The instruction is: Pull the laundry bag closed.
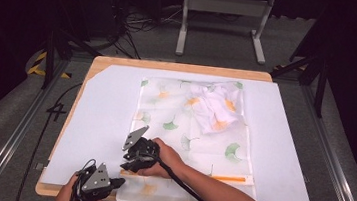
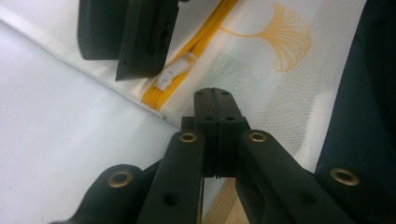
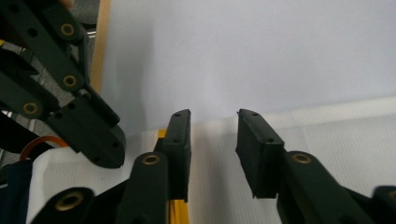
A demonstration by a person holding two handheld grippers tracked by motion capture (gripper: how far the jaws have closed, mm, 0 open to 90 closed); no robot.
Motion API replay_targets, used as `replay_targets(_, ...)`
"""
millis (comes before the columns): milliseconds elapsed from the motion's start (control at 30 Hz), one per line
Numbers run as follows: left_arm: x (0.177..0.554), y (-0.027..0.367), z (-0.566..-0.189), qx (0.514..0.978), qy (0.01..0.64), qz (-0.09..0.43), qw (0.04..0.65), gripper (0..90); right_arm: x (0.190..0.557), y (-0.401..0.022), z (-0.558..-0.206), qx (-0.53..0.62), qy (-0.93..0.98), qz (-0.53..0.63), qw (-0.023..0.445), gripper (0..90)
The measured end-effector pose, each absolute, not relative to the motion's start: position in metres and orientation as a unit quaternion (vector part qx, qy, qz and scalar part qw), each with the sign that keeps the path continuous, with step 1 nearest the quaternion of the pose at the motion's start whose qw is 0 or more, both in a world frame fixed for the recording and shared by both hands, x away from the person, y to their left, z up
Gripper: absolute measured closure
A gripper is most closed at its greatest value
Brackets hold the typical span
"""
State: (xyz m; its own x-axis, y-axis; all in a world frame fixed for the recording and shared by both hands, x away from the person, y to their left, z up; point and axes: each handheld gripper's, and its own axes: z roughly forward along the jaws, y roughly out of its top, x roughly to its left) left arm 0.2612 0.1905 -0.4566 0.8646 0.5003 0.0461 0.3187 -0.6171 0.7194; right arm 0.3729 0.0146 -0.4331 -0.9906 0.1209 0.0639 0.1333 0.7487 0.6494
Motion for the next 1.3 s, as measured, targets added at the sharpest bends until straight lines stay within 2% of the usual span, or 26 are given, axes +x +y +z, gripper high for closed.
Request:
replay_targets(167,0.261,0.190,-0.457,0.891,0.229,0.123,0.373,90.0,0.373,0.005,-0.431,-0.076,-0.928,-0.364,0.025,64.5)
replay_targets(367,0.260,0.192,-0.457,0.893,0.220,0.117,0.376,90.0,0.365,-0.001,-0.433,-0.101,-0.914,-0.390,0.050,56.8)
replay_targets(467,0.258,0.192,-0.457,0.894,0.215,0.113,0.377,90.0,0.360,0.002,-0.438,-0.118,-0.910,-0.394,0.042,50.9)
replay_targets(600,0.258,0.191,-0.457,0.896,0.210,0.112,0.376,90.0,0.354,0.007,-0.442,-0.143,-0.903,-0.404,0.030,48.7)
replay_targets(733,0.257,0.188,-0.457,0.899,0.202,0.104,0.375,90.0,0.352,0.014,-0.446,-0.164,-0.902,-0.400,-0.008,49.9)
replay_targets(967,0.257,0.189,-0.458,0.897,0.206,0.100,0.378,90.0,0.351,0.010,-0.444,-0.154,-0.911,-0.382,-0.012,49.9)
replay_targets(1033,0.258,0.190,-0.458,0.897,0.207,0.099,0.379,90.0,0.350,0.007,-0.444,-0.148,-0.913,-0.380,-0.012,51.4)
replay_targets(1133,0.259,0.190,-0.457,0.897,0.206,0.095,0.379,90.0,0.349,0.002,-0.446,-0.133,-0.915,-0.380,-0.004,62.5)
replay_targets(1167,0.259,0.190,-0.457,0.897,0.206,0.095,0.379,90.0,0.349,0.000,-0.447,-0.126,-0.915,-0.383,0.008,70.6)
replay_targets(1233,0.259,0.190,-0.457,0.897,0.207,0.094,0.379,90.0,0.349,0.000,-0.447,-0.126,-0.914,-0.385,0.014,72.3)
replay_targets(1267,0.259,0.190,-0.457,0.897,0.207,0.094,0.379,90.0,0.349,0.000,-0.448,-0.124,-0.913,-0.389,0.020,78.4)
replay_targets(1300,0.259,0.190,-0.457,0.897,0.207,0.094,0.379,90.0,0.349,0.000,-0.448,-0.125,-0.911,-0.391,0.026,79.0)
